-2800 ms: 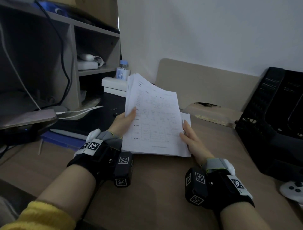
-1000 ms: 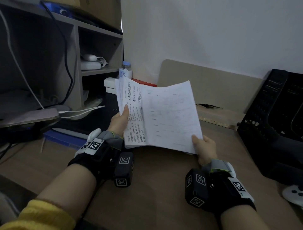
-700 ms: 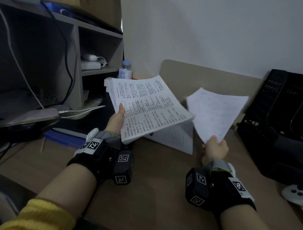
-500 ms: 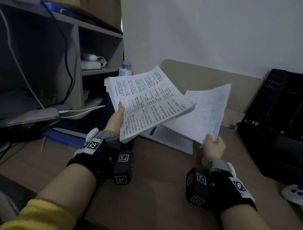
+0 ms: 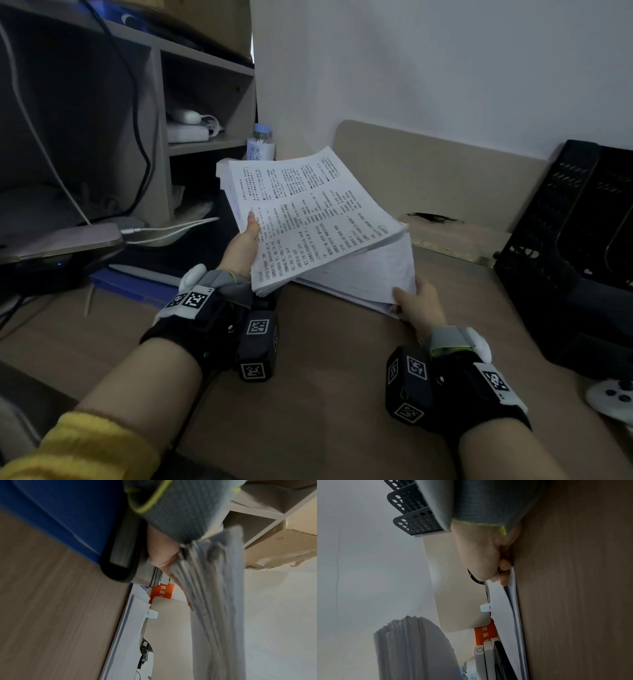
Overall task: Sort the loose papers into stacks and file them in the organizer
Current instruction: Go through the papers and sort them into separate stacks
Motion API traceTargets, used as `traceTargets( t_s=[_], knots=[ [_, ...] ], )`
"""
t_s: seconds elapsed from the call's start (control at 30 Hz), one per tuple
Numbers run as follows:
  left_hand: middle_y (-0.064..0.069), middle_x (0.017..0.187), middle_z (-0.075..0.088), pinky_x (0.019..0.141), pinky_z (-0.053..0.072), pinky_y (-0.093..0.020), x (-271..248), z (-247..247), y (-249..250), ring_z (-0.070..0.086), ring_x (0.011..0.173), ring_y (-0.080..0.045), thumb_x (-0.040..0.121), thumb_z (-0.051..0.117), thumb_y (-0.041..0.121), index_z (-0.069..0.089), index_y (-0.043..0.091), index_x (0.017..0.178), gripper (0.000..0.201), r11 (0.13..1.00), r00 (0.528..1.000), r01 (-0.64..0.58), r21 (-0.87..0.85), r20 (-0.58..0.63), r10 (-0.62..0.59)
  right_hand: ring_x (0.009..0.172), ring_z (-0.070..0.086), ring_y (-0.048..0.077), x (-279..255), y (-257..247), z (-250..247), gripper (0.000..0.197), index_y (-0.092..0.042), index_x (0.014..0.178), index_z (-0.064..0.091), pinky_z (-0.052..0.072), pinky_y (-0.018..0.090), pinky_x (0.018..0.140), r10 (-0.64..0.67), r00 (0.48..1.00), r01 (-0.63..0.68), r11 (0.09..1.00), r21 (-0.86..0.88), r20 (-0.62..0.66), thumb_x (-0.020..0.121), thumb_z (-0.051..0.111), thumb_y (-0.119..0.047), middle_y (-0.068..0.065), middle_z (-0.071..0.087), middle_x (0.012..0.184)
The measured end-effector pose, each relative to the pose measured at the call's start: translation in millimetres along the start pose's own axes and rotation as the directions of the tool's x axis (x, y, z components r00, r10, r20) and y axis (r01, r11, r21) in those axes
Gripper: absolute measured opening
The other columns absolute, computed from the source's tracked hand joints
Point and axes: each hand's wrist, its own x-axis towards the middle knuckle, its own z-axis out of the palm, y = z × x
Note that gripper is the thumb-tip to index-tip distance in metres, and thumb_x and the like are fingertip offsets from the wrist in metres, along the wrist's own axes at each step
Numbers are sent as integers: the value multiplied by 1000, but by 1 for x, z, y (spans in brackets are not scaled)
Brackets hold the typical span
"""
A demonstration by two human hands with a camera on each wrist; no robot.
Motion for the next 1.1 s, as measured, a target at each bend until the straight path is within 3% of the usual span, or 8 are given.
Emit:
traceTargets(
  t_s=[0.13,0.37,0.43,0.57,0.67,0.87,0.97,1.1],
  knots=[
    [-4,100,72,101,49,-43,2,-2,-1,67,105,-27,93,45,59,67,19,99,46,1000,1000,5,-18,4,-5,55,54,15,-1,-3,2,30,-2,125,52,46,21,45,-1,1000,1,1000,-8,23,96,48,-11,6,58,75],
    [-5,103,73,102,48,-45,4,-4,-1,68,104,-27,91,46,62,69,20,99,48,1000,1000,9,-5,13,-9,106,55,29,3,2,-2,42,-10,123,60,43,38,94,-22,990,-11,972,-235,-138,91,55,-36,10,65,117],
    [-7,108,73,102,48,-47,5,-6,-1,68,104,-27,89,47,64,69,21,100,49,1000,1000,3,2,13,-3,127,39,32,-1,1,-4,54,-23,134,51,32,39,101,-25,996,-11,918,-397,-86,88,54,-52,6,60,127],
    [-7,109,72,101,48,-47,4,-4,-2,68,104,-28,90,46,62,68,20,102,49,1000,1000,7,18,20,-7,140,17,32,-10,-4,-2,96,-37,149,19,18,44,110,82,992,-13,811,-584,92,71,60,-74,7,33,151],
    [-8,113,71,101,48,-46,3,-1,-3,67,106,-27,93,45,58,66,18,108,48,1000,999,-1,5,40,1,145,9,29,-15,-11,-3,110,-36,151,5,10,44,114,116,982,-1,793,-609,149,68,68,-69,7,16,158],
    [-6,109,73,102,48,-49,1,-5,-2,69,104,-27,85,50,66,68,20,109,55,999,999,-17,43,36,15,142,19,28,-16,-12,-1,91,-29,147,22,14,45,111,58,993,23,771,-636,107,75,61,-67,8,31,153],
    [-6,108,73,102,48,-48,1,-4,-2,69,103,-27,78,52,69,68,20,108,60,998,999,-26,57,43,24,141,20,28,-13,-9,0,97,-29,149,19,15,45,111,50,993,27,775,-631,105,72,61,-70,6,31,153],
    [-6,110,72,99,49,-44,1,-2,-2,69,102,-25,90,48,61,66,18,114,52,998,998,-28,48,61,25,139,24,33,-3,1,0,105,-35,148,22,17,49,111,69,994,-11,836,-549,85,61,59,-80,6,35,151]
  ],
)
